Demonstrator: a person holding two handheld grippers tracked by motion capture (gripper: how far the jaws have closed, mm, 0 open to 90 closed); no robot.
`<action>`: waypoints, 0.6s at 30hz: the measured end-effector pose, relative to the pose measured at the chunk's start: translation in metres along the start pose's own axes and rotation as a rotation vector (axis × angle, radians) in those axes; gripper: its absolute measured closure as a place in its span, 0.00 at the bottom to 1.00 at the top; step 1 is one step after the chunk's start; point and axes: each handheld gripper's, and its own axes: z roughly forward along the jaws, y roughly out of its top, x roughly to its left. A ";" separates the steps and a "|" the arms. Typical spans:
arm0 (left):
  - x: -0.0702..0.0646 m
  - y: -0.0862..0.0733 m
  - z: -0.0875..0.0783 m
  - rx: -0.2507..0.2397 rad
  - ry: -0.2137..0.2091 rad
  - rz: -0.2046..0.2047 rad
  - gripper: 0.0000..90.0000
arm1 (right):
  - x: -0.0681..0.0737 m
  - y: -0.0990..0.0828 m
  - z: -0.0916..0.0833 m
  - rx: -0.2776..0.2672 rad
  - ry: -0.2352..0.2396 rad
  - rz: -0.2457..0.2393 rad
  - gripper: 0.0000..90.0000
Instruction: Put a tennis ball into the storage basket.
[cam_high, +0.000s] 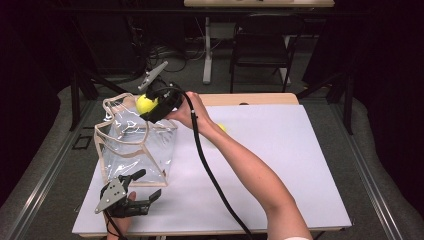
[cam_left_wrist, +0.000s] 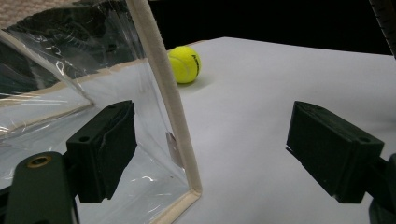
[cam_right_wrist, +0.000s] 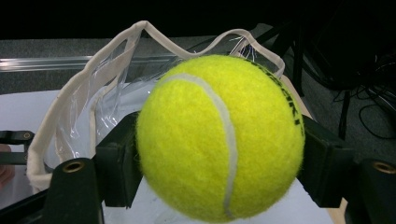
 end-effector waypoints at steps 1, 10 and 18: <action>0.000 0.000 0.000 0.000 0.001 0.000 0.17 | 0.000 0.001 0.000 -0.001 0.001 0.003 0.29; 0.000 0.000 -0.001 -0.006 0.002 -0.003 0.17 | 0.006 0.005 0.005 -0.018 -0.011 -0.003 0.29; 0.000 0.000 -0.002 -0.009 0.002 0.000 0.17 | 0.013 0.011 0.010 -0.035 -0.010 -0.004 0.29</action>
